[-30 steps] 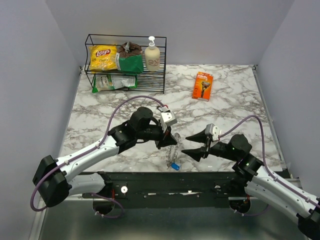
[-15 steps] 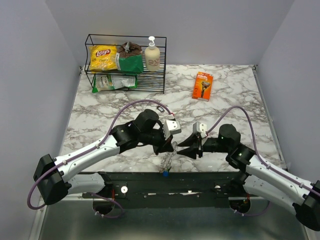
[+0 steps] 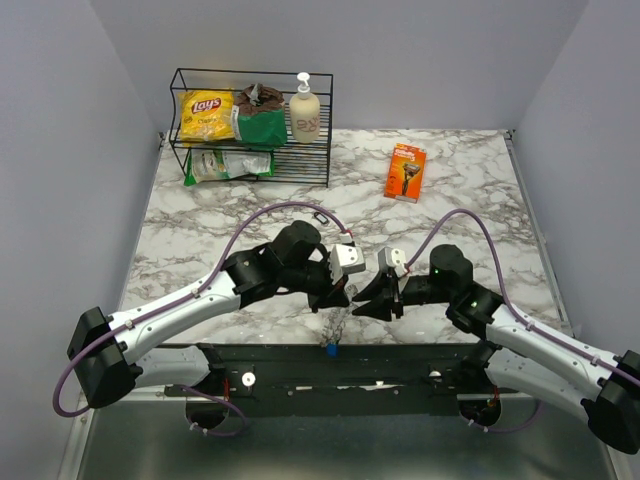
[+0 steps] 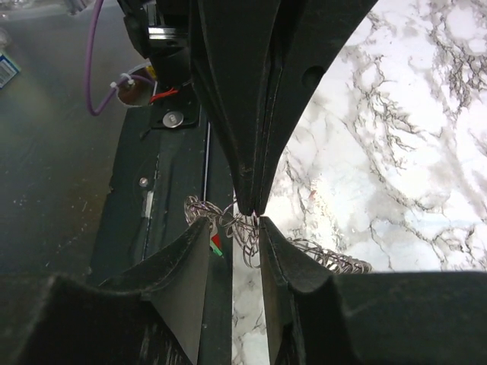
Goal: Put the keys on the keyring
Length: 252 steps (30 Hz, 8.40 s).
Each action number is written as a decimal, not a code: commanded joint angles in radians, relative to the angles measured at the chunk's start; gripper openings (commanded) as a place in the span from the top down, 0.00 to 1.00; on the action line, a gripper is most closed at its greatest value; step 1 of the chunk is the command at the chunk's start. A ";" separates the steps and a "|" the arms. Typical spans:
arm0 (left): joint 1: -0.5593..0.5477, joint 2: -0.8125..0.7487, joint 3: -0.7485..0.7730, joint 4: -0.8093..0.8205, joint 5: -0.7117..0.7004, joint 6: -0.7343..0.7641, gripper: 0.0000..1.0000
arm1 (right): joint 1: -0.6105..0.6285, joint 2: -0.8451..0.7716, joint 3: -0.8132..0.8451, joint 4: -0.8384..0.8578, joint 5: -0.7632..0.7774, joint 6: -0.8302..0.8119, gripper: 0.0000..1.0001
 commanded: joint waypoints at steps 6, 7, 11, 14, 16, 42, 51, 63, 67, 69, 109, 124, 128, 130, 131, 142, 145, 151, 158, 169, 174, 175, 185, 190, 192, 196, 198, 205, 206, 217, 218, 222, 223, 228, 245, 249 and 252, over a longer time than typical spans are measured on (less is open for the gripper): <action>-0.012 -0.026 0.027 0.033 0.062 0.007 1.00 | 0.002 0.022 0.021 -0.013 -0.007 -0.009 0.60; -0.012 -0.031 0.024 0.038 0.062 0.007 1.00 | 0.002 0.024 0.021 -0.011 -0.004 -0.009 0.60; -0.013 -0.031 0.024 0.041 0.068 0.004 1.00 | 0.002 0.018 0.013 0.003 -0.006 0.002 0.64; -0.013 -0.028 0.022 0.055 0.081 -0.004 1.00 | 0.002 0.021 0.010 0.016 -0.015 0.013 0.83; -0.013 -0.035 0.019 0.069 0.079 -0.005 1.00 | 0.002 0.027 0.010 0.018 -0.021 0.013 0.96; 0.146 -0.322 -0.266 0.487 -0.010 -0.303 0.40 | 0.002 -0.091 -0.076 0.168 0.122 0.120 1.00; 0.201 -0.212 -0.343 0.536 0.008 -0.347 0.42 | 0.002 -0.067 -0.080 0.073 0.259 0.129 0.99; 0.220 -0.147 -0.467 0.596 -0.053 -0.481 0.32 | 0.003 -0.014 -0.074 -0.033 0.499 0.326 0.53; 0.220 -0.124 -0.495 0.612 -0.071 -0.505 0.30 | 0.003 0.056 -0.036 -0.106 0.583 0.376 0.42; 0.221 -0.106 -0.504 0.638 -0.077 -0.524 0.29 | 0.003 0.105 -0.010 -0.125 0.620 0.413 0.40; 0.525 -0.170 -0.630 0.897 0.097 -0.794 0.21 | 0.221 0.438 0.112 -0.060 0.401 0.307 0.47; 0.536 -0.170 -0.640 0.914 0.131 -0.788 0.21 | 0.224 0.568 0.113 0.004 0.406 0.290 0.48; 0.536 -0.170 -0.640 0.917 0.134 -0.785 0.21 | 0.224 0.585 0.107 0.013 0.376 0.287 0.49; 0.536 -0.170 -0.642 0.918 0.133 -0.782 0.21 | 0.224 0.593 0.105 0.015 0.366 0.281 0.50; 0.536 -0.169 -0.640 0.917 0.133 -0.782 0.21 | 0.224 0.596 0.105 0.013 0.353 0.280 0.51; 0.536 -0.154 -0.637 0.928 0.140 -0.769 0.21 | 0.225 0.619 0.096 0.009 0.321 0.278 0.61; 0.536 -0.155 -0.637 0.932 0.142 -0.769 0.21 | 0.224 0.624 0.102 -0.005 0.335 0.278 0.61; 0.536 -0.158 -0.636 0.934 0.146 -0.768 0.21 | 0.224 0.642 0.113 -0.010 0.326 0.274 0.65; 0.536 -0.175 -0.636 0.931 0.145 -0.766 0.21 | 0.225 0.636 0.119 -0.023 0.309 0.264 0.88; 0.536 -0.227 -0.610 0.883 0.151 -0.734 0.24 | 0.224 0.463 0.131 -0.060 0.318 0.247 0.99; 0.533 -0.258 -0.610 0.897 0.185 -0.734 0.25 | 0.222 0.349 0.141 -0.069 0.395 0.254 0.99; 0.531 -0.273 -0.614 0.923 0.189 -0.742 0.25 | 0.224 0.311 0.141 -0.076 0.419 0.260 0.99; 0.381 -0.321 -0.579 0.948 0.211 -0.667 0.30 | 0.222 0.072 0.075 0.002 0.591 0.304 0.99; 0.295 -0.290 -0.515 0.865 0.197 -0.594 0.35 | 0.221 0.012 0.041 0.059 0.586 0.304 0.99; 0.286 -0.287 -0.515 0.871 0.188 -0.593 0.35 | 0.221 0.003 0.036 0.061 0.573 0.304 0.99; 0.283 -0.292 -0.519 0.894 0.192 -0.596 0.40 | 0.221 -0.007 0.033 0.062 0.568 0.303 0.99; 0.280 -0.292 -0.516 0.891 0.209 -0.596 0.43 | 0.221 -0.013 0.033 0.062 0.562 0.300 0.99; 0.238 -0.281 -0.515 0.900 0.211 -0.590 0.45 | 0.221 -0.059 0.020 0.073 0.557 0.293 0.99; 0.232 -0.278 -0.513 0.900 0.211 -0.588 0.45 | 0.222 -0.066 0.016 0.075 0.557 0.292 0.99; 0.198 -0.236 -0.496 0.923 0.216 -0.576 0.45 | 0.221 -0.123 0.003 0.096 0.499 0.280 0.99; 0.198 -0.238 -0.498 0.928 0.217 -0.578 0.45 | 0.222 -0.125 0.001 0.099 0.496 0.278 0.99; 0.198 -0.232 -0.507 0.977 0.237 -0.594 0.46 | 0.222 -0.134 -0.005 0.101 0.499 0.277 0.99; 0.197 -0.227 -0.507 0.998 0.245 -0.599 0.46 | 0.221 -0.136 -0.005 0.101 0.499 0.275 0.99; 0.194 -0.218 -0.502 1.020 0.257 -0.610 0.50 | 0.222 -0.142 -0.005 0.105 0.494 0.280 0.99; 0.160 -0.154 -0.488 1.125 0.315 -0.648 0.75 | 0.221 -0.171 -0.019 0.130 0.478 0.301 0.99; 0.160 -0.149 -0.501 1.197 0.318 -0.677 0.71 | 0.221 -0.168 -0.022 0.139 0.470 0.306 0.99; 0.160 -0.144 -0.504 1.231 0.332 -0.692 0.84 | 0.221 -0.174 -0.022 0.139 0.471 0.306 0.99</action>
